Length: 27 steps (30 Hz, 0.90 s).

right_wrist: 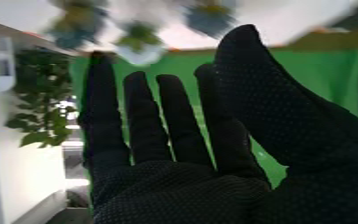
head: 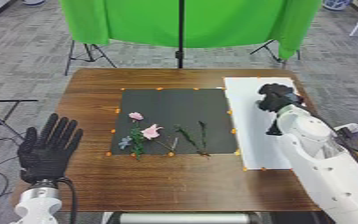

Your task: Arrange flowers

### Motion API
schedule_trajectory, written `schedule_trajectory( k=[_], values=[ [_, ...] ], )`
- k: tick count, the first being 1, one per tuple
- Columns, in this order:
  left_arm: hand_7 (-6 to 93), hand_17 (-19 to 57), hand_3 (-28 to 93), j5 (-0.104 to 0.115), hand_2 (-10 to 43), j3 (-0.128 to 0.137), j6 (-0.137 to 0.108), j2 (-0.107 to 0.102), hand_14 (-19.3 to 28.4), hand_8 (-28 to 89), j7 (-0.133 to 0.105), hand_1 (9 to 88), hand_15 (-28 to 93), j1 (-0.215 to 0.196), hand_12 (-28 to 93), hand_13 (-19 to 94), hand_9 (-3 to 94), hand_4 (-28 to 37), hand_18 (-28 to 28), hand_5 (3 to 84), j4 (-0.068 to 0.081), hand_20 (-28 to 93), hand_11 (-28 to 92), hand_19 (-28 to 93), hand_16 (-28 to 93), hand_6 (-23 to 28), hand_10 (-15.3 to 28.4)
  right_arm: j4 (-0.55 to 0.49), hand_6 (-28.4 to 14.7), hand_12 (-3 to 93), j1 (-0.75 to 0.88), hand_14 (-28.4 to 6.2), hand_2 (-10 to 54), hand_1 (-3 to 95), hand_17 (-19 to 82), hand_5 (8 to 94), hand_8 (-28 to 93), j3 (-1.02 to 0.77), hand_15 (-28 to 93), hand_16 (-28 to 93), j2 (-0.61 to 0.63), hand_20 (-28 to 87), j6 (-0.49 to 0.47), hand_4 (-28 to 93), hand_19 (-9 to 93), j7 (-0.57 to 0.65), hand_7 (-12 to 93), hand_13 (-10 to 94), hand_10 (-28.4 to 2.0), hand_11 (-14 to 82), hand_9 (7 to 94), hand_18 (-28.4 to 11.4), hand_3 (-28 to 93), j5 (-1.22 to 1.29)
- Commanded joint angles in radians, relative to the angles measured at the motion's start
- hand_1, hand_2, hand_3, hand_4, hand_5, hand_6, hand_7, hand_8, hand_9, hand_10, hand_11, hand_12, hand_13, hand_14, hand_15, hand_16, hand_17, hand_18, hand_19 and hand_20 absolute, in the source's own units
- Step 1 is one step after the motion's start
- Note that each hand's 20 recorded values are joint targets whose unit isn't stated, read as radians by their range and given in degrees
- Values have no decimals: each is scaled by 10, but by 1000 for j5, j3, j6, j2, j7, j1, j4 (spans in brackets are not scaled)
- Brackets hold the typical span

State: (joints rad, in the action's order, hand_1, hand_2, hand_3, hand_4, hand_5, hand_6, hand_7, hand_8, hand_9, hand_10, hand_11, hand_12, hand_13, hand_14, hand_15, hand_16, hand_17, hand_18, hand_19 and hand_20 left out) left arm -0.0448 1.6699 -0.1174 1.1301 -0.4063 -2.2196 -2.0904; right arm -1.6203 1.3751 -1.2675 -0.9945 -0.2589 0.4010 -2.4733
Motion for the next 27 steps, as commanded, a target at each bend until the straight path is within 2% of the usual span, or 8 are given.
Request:
schedule_trajectory(
  k=[1, 3, 4, 9, 11, 13, 19, 27],
  values=[
    [115, -83, 755, -15, 155, 0, -13, 14, 159, -98, -2, 263, 315, -15, 93, 273, 360, -283, 140, 433, 4, 101, 181, 320, -66, 98, 156, 29, -25, 95, -18, -133, -95, 491, 190, 421, -147, 3, 153, 127, -25, 195, -14, -283, 579, -23, 170, 338, -124, 109, 367, -181, 847, -30],
    [114, -83, 754, -12, 155, -3, -20, 17, 159, -98, -1, 264, 315, -18, 93, 273, 361, -283, 140, 433, 2, 101, 182, 320, -66, 98, 156, 33, -22, 93, -18, -127, -95, 493, 199, 420, -147, 6, 156, 129, -28, 195, -13, -283, 583, -25, 172, 361, -117, 110, 374, -180, 842, -8],
    [114, -83, 755, -4, 155, -5, -34, 19, 159, -98, -3, 264, 315, -21, 93, 274, 361, -283, 140, 433, -3, 101, 182, 320, -66, 98, 156, 35, -20, 93, -16, -125, -95, 494, 201, 420, -148, 9, 159, 130, -29, 195, -18, -283, 584, -25, 173, 371, -116, 111, 378, -180, 841, 4],
    [115, -82, 755, -6, 155, -10, -23, 20, 160, -99, -3, 265, 318, -24, 92, 275, 362, -283, 140, 432, -2, 101, 184, 320, -66, 98, 157, 57, 9, 94, -13, -110, -95, 503, 235, 458, -158, 34, 191, 142, -33, 204, 9, -283, 609, -2, 185, 491, -103, 112, 479, -176, 816, 8],
    [115, -82, 755, -17, 156, -7, -7, 19, 159, -99, 3, 265, 318, -20, 92, 276, 363, -283, 140, 433, 2, 101, 184, 320, -66, 98, 157, 62, 21, 103, -13, -98, -95, 515, 242, 517, -159, 34, 215, 151, -33, 222, -16, -283, 637, 12, 178, 560, -95, 116, 566, -181, 794, 16],
    [115, -82, 755, -22, 156, -1, -7, 17, 159, -99, 2, 265, 318, -19, 91, 276, 363, -283, 140, 431, 2, 101, 184, 319, -67, 98, 157, 58, 32, 113, 2, -89, -95, 531, 251, 598, -153, 26, 229, 164, -32, 237, -13, -283, 654, 21, 171, 605, -89, 119, 651, -183, 768, 33],
    [113, -82, 754, -19, 157, 4, -7, 17, 159, -100, 7, 265, 318, -20, 91, 276, 364, -283, 140, 432, 3, 101, 184, 319, -68, 97, 158, 36, 32, 217, 29, -68, -95, 567, 272, 707, -58, 21, 244, 295, -26, 288, 30, -283, 701, 21, 186, 676, -90, 93, 777, -191, 678, 48],
    [115, -82, 755, -20, 158, 0, -2, 15, 159, -100, 10, 265, 319, -19, 90, 277, 363, -283, 139, 431, 3, 101, 182, 318, -68, 96, 157, -77, 29, 230, 23, -66, -95, 566, 275, 728, -44, 57, 250, 299, -10, 290, 111, -283, 704, -9, 178, 685, -88, 82, 793, -194, 687, 53]
  ],
)
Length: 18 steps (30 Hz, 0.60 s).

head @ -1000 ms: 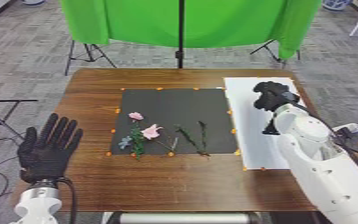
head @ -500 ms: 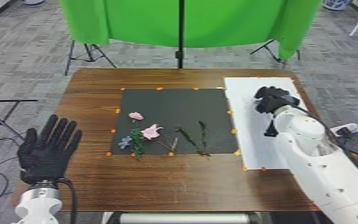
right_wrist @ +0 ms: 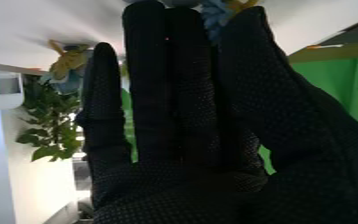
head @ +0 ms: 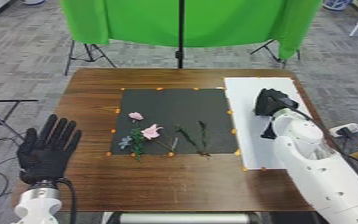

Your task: Arrange flowers

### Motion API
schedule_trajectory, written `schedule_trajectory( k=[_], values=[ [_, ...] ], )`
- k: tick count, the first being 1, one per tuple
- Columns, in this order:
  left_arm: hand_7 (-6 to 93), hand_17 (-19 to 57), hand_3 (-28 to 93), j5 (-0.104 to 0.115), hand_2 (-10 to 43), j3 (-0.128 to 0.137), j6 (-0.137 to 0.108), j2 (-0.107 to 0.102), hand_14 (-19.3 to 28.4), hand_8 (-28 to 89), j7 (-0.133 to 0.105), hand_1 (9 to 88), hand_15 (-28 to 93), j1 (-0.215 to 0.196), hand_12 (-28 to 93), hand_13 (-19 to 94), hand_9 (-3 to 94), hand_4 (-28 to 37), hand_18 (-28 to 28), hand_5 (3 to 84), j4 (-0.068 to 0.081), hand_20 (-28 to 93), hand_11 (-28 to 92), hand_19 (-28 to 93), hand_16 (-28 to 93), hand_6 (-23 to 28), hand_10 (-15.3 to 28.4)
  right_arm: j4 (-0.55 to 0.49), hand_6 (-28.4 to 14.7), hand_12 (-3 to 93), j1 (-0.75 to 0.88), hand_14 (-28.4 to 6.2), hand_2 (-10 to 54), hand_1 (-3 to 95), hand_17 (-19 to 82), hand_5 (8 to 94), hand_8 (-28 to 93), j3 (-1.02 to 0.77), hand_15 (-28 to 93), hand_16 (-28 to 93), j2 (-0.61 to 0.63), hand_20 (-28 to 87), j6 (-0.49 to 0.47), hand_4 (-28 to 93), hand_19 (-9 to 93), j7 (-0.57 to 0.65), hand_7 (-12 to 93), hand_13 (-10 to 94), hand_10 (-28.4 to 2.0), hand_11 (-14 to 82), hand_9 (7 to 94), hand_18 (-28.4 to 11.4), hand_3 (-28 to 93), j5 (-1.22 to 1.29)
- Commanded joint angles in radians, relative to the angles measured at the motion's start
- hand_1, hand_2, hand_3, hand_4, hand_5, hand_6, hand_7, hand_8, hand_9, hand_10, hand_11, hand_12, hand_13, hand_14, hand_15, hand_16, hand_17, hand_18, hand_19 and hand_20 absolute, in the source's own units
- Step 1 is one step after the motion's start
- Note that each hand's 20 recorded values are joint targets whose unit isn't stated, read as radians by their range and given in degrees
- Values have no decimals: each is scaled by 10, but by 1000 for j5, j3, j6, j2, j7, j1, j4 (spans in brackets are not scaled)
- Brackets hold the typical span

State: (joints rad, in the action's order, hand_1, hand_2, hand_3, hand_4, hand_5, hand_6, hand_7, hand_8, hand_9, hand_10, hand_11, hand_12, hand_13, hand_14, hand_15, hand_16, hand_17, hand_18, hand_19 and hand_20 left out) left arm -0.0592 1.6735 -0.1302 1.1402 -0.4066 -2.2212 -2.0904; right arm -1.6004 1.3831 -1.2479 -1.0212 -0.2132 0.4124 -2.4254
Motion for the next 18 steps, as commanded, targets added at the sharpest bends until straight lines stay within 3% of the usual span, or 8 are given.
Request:
schedule_trajectory(
  k=[1, 8, 18],
  values=[
    [115, -82, 755, -7, 158, -3, 12, 5, 158, -100, 9, 265, 319, -19, 90, 277, 363, -283, 139, 431, 3, 101, 182, 318, -68, 96, 157, -119, 29, 233, 14, -65, -95, 567, 275, 729, -43, 45, 249, 301, 18, 290, 73, -283, 705, -23, 177, 685, -88, 81, 794, -194, 687, 16],
    [115, -82, 755, -3, 158, -7, 4, 2, 158, -100, 13, 264, 318, -11, 90, 276, 364, -283, 140, 430, 6, 102, 183, 319, -68, 96, 158, -250, 23, 202, 47, -73, -95, 537, 271, 714, -43, 108, 259, 283, -23, 287, 76, -283, 706, -82, 162, 678, -97, 104, 771, -196, 711, 29],
    [114, -82, 756, -8, 159, -16, 10, 0, 158, -100, 36, 264, 318, 20, 90, 275, 363, -283, 139, 430, 19, 101, 182, 319, -68, 97, 158, -163, 26, 180, 14, -74, -95, 525, 270, 694, -55, 246, 265, 274, -202, 284, 44, -283, 707, -122, 167, 673, -99, 120, 747, -198, 732, 5]
  ],
)
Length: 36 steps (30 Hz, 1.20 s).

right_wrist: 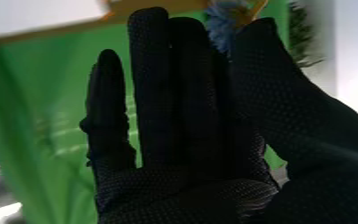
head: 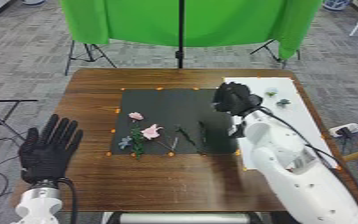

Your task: Arrange flowers

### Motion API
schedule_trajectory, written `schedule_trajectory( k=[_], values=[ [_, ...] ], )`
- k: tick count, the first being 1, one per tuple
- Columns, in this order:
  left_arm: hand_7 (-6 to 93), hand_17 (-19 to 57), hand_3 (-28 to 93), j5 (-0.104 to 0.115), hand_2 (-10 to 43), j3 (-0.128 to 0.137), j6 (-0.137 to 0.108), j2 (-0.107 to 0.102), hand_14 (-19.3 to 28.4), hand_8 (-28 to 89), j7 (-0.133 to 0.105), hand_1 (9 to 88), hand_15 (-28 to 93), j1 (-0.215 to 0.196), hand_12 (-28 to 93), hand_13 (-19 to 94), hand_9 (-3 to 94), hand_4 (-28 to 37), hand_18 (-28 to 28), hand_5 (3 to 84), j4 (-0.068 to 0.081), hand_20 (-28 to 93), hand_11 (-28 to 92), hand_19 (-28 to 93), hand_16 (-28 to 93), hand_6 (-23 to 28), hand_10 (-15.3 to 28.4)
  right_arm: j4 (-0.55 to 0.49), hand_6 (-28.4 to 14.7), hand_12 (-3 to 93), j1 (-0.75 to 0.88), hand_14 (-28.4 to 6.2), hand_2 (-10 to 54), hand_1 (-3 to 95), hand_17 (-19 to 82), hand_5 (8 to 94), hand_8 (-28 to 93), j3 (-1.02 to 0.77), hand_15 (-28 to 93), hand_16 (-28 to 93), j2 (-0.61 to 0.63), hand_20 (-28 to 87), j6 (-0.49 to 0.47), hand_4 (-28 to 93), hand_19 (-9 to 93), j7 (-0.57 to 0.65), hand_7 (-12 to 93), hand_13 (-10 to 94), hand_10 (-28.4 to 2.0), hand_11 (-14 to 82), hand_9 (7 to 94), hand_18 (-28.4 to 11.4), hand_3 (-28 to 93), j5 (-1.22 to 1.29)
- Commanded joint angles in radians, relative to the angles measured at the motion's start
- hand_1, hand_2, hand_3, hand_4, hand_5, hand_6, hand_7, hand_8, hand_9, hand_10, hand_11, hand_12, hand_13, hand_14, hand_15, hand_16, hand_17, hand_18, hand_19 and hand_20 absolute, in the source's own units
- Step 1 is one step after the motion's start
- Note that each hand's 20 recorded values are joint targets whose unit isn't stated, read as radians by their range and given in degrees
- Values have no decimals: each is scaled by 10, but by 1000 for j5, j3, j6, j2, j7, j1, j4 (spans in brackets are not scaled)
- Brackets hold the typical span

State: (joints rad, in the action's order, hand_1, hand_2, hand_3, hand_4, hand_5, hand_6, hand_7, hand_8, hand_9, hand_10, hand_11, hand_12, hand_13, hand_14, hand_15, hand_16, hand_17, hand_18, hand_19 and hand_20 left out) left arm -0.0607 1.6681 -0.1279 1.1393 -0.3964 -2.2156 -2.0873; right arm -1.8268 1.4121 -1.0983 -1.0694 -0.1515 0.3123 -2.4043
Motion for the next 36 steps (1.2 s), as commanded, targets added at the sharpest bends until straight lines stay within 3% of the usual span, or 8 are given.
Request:
schedule_trajectory(
  k=[1, 16, 22, 29, 32, 34, 35, 36],
  values=[
    [114, -82, 756, -4, 159, -11, 8, 1, 158, -99, 25, 264, 318, 15, 90, 275, 363, -283, 139, 429, 16, 101, 182, 319, -68, 97, 157, 65, 26, 179, -14, -74, -95, 524, 270, 693, -55, 103, 265, 273, -166, 283, -16, -283, 708, -27, 167, 673, -99, 121, 747, -198, 735, -25],
    [114, -82, 756, 6, 159, -11, 9, 3, 157, -99, 35, 264, 316, 15, 91, 274, 362, -283, 139, 430, 18, 101, 181, 319, -67, 97, 156, -1, 26, 155, 25, -75, -95, 504, 267, 666, -98, 132, 272, 265, -160, 280, -60, -283, 712, -16, 170, 663, -102, 138, 716, -198, 769, -45],
    [114, -83, 755, 6, 159, 0, 5, 1, 158, -101, 27, 265, 317, -4, 90, 275, 365, -283, 139, 432, 13, 101, 182, 322, -67, 98, 158, -24, 1, 152, 45, -93, -95, 445, 258, 621, -138, 114, 343, 192, -140, 309, -117, -283, 763, 7, 171, 618, -122, 145, 648, -209, 787, -79],
    [112, -83, 755, 8, 159, -10, 11, -1, 161, -101, 39, 266, 321, 10, 90, 277, 368, -283, 140, 433, 17, 102, 184, 323, -68, 100, 160, 12, 2, 167, 48, -89, -95, 511, 276, 633, -139, 134, 440, 192, -155, 355, -106, -283, 834, 15, 185, 617, -118, 191, 662, -217, 701, -110],
    [112, -83, 755, 46, 159, -9, 25, 0, 162, -101, 44, 266, 322, 11, 90, 277, 368, -283, 140, 433, 17, 102, 185, 323, -69, 100, 160, 29, 5, 177, 55, -84, -95, 556, 282, 645, -147, 139, 475, 203, -158, 368, -86, -283, 840, 27, 204, 620, -116, 224, 672, -215, 657, -124],
    [112, -83, 755, 26, 159, -12, 16, -2, 163, -101, 46, 266, 322, 15, 89, 278, 369, -283, 141, 435, 20, 102, 185, 324, -69, 101, 162, 41, 11, 200, 58, -73, -95, 638, 285, 654, -156, 138, 480, 270, -160, 380, -76, -283, 844, 14, 230, 625, -109, 250, 683, -211, 521, -158],
    [111, -83, 755, 28, 159, -13, 13, -2, 163, -101, 46, 266, 323, 15, 88, 279, 369, -283, 141, 436, 20, 102, 184, 324, -70, 102, 162, 46, 15, 248, 60, -67, -95, 756, 288, 660, -166, 139, 484, 298, -159, 391, -67, -149, 846, 1, 248, 629, -105, 240, 692, -211, 236, -180],
    [111, -83, 754, 36, 159, -12, 13, -2, 165, -102, 45, 266, 325, 15, 88, 279, 369, -283, 141, 436, 20, 102, 184, 325, -70, 102, 163, 50, 21, 314, 60, -62, -95, 900, 293, 668, -159, 140, 494, 325, -159, 400, -61, 115, 847, -4, 279, 635, -94, 202, 727, -210, -158, -182]
  ],
)
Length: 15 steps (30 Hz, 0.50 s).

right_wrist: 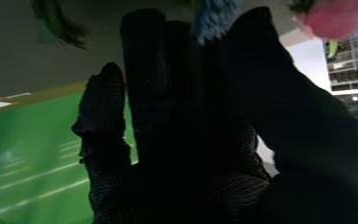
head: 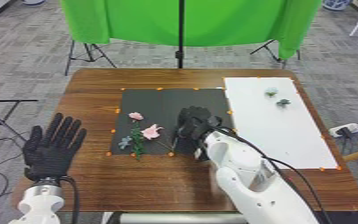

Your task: Arrange flowers

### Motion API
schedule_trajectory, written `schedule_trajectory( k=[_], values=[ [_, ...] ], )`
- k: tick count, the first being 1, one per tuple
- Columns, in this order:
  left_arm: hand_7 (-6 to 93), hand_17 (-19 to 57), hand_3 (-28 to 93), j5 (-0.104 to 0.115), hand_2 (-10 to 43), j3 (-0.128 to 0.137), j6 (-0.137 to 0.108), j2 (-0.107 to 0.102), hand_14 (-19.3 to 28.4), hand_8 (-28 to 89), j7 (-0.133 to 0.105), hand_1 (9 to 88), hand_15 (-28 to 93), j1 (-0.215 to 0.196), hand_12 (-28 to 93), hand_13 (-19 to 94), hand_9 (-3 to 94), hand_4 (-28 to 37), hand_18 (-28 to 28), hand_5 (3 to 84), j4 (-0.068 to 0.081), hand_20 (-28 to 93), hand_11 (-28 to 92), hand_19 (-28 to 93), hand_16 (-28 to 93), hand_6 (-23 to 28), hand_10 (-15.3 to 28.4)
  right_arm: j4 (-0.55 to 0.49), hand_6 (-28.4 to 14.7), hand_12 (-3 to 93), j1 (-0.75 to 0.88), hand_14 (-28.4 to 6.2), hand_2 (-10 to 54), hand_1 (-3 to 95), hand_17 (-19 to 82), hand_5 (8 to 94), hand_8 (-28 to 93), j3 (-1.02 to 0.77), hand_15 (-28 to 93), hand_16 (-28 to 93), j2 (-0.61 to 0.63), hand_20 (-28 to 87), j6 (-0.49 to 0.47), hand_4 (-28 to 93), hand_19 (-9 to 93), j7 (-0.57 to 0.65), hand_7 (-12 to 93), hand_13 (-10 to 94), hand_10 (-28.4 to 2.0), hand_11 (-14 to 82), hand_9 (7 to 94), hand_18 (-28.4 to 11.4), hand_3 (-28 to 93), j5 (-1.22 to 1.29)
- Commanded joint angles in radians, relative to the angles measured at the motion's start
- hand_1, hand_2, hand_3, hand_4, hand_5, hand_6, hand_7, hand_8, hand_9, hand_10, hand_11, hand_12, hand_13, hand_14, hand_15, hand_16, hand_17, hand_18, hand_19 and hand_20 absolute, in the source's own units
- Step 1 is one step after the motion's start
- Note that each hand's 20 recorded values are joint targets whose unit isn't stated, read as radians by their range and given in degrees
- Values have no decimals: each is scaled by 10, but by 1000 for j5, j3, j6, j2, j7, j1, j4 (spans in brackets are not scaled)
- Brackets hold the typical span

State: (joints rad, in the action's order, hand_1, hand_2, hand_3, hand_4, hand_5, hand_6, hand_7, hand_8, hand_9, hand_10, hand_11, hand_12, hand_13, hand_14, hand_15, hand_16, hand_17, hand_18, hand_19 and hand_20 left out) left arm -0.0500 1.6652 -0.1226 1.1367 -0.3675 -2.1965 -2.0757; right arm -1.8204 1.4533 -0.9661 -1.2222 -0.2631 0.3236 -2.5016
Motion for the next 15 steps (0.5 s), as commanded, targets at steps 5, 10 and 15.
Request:
schedule_trajectory(
  k=[5, 10, 15],
  values=[
    [110, -82, 753, 20, 159, -8, 5, 1, 166, -103, 16, 268, 328, -4, 87, 279, 370, -283, 142, 437, 9, 102, 185, 325, -72, 103, 165, 37, 11, 431, 23, -64, -95, 946, 307, 687, -48, 9, 535, 379, -4, 409, 88, 322, 860, -22, 431, 659, -90, 203, 787, -212, -282, -66],
    [113, -83, 753, 21, 159, -7, 7, 0, 167, -104, 15, 268, 328, -6, 86, 280, 370, -283, 142, 437, 9, 103, 187, 325, -73, 102, 166, -12, 11, 434, 22, -64, -95, 946, 312, 695, -48, 6, 544, 382, 6, 412, 89, 367, 863, -9, 442, 662, -92, 213, 795, -212, -283, -17],
    [113, -83, 753, 21, 159, -6, 8, 3, 167, -104, 14, 268, 330, -10, 87, 280, 370, -283, 142, 437, 7, 103, 187, 326, -72, 103, 166, -74, 9, 427, 23, -63, -95, 946, 313, 700, -48, -7, 543, 384, 12, 414, 69, 368, 863, 25, 434, 663, -94, 206, 798, -214, -283, 68]
  ],
)
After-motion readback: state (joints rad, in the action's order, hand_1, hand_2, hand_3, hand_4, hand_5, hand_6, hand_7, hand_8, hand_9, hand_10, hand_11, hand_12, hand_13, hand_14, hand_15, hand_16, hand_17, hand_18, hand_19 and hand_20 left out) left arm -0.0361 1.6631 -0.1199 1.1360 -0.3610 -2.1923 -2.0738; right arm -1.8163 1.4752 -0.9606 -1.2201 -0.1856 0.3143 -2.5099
